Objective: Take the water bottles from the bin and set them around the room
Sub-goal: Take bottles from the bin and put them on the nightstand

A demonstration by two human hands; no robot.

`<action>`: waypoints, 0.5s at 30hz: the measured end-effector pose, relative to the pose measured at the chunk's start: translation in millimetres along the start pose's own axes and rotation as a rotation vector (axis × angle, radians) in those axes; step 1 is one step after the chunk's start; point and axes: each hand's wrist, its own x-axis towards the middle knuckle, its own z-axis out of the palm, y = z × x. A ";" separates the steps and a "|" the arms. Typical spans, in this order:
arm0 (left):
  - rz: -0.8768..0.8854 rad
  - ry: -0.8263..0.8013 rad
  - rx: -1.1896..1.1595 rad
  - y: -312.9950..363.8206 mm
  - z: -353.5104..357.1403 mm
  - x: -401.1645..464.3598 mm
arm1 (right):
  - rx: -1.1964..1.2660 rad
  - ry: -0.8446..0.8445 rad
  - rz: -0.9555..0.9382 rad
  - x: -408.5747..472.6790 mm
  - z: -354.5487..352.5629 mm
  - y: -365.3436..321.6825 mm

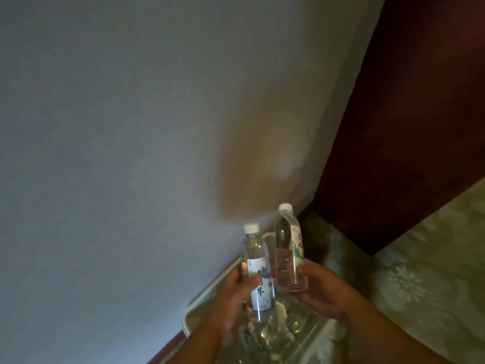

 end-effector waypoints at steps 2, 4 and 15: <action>0.026 -0.060 -0.071 54.0 26.5 -31.5 | -0.131 0.021 -0.055 -38.8 34.4 -38.5; 0.042 -0.131 -0.087 107.1 58.0 -60.2 | -0.277 0.062 -0.111 -78.3 68.7 -74.5; 0.356 -0.511 0.200 329.8 246.9 -208.4 | -0.388 0.300 -0.731 -331.3 201.7 -209.0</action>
